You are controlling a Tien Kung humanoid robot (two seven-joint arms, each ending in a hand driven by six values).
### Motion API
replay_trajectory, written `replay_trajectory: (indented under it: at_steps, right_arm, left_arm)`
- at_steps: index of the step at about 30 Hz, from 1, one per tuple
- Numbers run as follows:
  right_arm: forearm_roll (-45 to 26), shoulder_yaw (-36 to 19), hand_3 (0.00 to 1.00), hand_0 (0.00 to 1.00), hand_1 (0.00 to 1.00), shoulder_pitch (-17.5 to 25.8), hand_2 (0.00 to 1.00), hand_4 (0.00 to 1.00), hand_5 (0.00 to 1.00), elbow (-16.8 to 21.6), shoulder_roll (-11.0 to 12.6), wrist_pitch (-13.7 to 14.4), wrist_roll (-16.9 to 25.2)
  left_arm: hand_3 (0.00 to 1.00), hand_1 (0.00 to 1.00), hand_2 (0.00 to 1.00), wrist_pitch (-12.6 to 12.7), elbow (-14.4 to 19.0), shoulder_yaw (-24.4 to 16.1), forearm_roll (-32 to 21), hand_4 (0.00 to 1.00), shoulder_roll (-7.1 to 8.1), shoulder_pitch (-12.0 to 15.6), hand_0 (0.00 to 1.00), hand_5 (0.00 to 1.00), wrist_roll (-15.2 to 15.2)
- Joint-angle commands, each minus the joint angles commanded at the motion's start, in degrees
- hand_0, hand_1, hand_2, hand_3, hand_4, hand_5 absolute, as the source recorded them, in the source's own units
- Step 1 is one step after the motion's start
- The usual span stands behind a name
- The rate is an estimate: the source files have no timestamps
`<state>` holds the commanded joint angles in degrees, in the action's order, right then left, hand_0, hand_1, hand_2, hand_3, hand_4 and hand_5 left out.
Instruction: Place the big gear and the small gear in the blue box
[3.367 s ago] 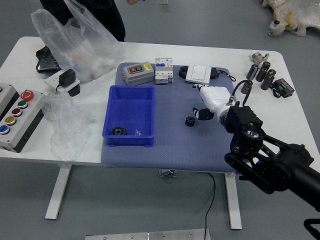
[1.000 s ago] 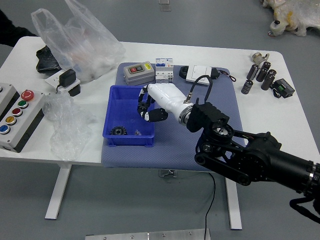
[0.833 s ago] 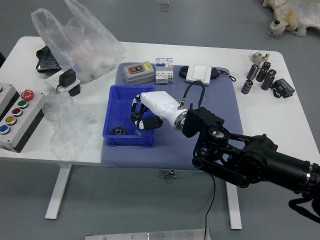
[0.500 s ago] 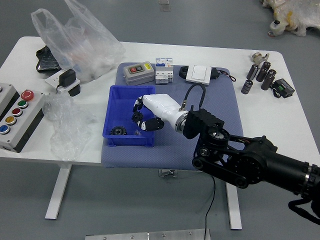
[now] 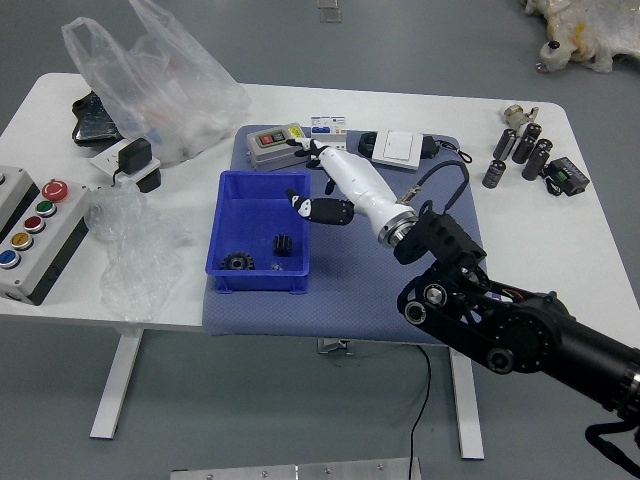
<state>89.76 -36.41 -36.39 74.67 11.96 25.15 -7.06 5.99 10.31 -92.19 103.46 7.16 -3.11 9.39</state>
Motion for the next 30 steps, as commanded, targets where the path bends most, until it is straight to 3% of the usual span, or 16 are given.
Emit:
replay_trajectory:
  at_steps: [1,2,4,7,8,13,14,20,25,26,30]
  right_arm:
    - [-1.68,-1.75,0.876,0.385,0.720,1.09,0.823,0.617,0.245,0.56,0.56,1.13,1.24]
    - [-3.82,-3.78,0.753,0.467,0.703,2.47,0.757,0.642,0.282,0.99,1.24,2.33,2.82]
    - [-8.43,-8.07,0.753,0.467,0.703,5.52,0.757,0.642,0.282,0.83,2.53,3.38,6.31]
    - [-14.96,-14.00,0.753,0.467,0.703,9.83,0.757,0.642,0.282,-0.37,3.52,1.82,11.12]
    - [-17.03,-15.87,0.698,0.694,0.700,11.26,0.737,0.700,0.392,-0.58,3.76,1.19,12.61]
    - [-27.70,-25.31,0.698,0.694,0.700,18.80,0.737,0.700,0.392,-0.19,4.37,-1.68,19.80]
    - [-30.16,-27.60,0.672,0.743,0.698,20.68,0.712,0.730,0.468,-0.05,4.41,-2.37,21.50]
    - [-39.82,-36.70,0.658,0.736,0.687,27.33,0.689,0.741,0.483,-0.13,4.57,-4.92,26.73]
    - [-46.81,-43.36,0.658,0.736,0.687,29.19,0.689,0.741,0.483,-0.46,4.45,-6.21,28.35]
    - [-48.13,-44.61,0.651,0.703,0.668,29.45,0.659,0.743,0.488,-0.56,4.40,-6.34,28.53]
    - [-51.57,-48.15,0.651,0.703,0.668,30.16,0.659,0.743,0.488,-0.78,4.25,-6.53,28.79]
  left_arm:
    - [0.644,0.462,0.502,0.01,0.00,0.06,-0.12,0.658,-0.02,0.00,0.614,0.367,-0.06]
    - [0.645,0.461,0.501,0.01,0.00,0.16,-0.26,0.659,-0.06,0.00,0.615,0.367,-0.14]
    - [0.645,0.461,0.501,0.01,0.00,0.40,-0.60,0.659,-0.17,0.03,0.615,0.367,-0.32]
    - [0.645,0.461,0.501,0.01,0.00,0.50,-0.61,0.659,-0.32,0.05,0.615,0.367,-0.41]
    - [0.644,0.461,0.501,0.02,0.00,0.51,-0.58,0.659,-0.37,0.06,0.615,0.367,-0.45]
    - [0.644,0.461,0.501,0.03,0.00,0.68,-0.28,0.659,-0.32,-0.07,0.615,0.367,-0.75]
    - [0.644,0.461,0.500,0.01,0.00,1.10,-0.51,0.659,-0.19,-0.22,0.614,0.365,-0.99]
    - [0.643,0.438,0.485,-0.20,0.00,4.39,-2.88,0.659,0.31,-1.14,0.614,0.363,-2.57]
    - [0.643,0.438,0.485,-0.57,0.00,5.90,-3.41,0.659,0.60,-2.03,0.614,0.363,-3.09]
    - [0.643,0.391,0.423,-0.62,0.00,6.23,-3.60,0.657,0.72,-2.12,0.614,0.362,-3.16]
    - [0.643,0.391,0.423,-0.77,0.00,6.69,-3.72,0.657,1.14,-2.14,0.614,0.362,-3.10]
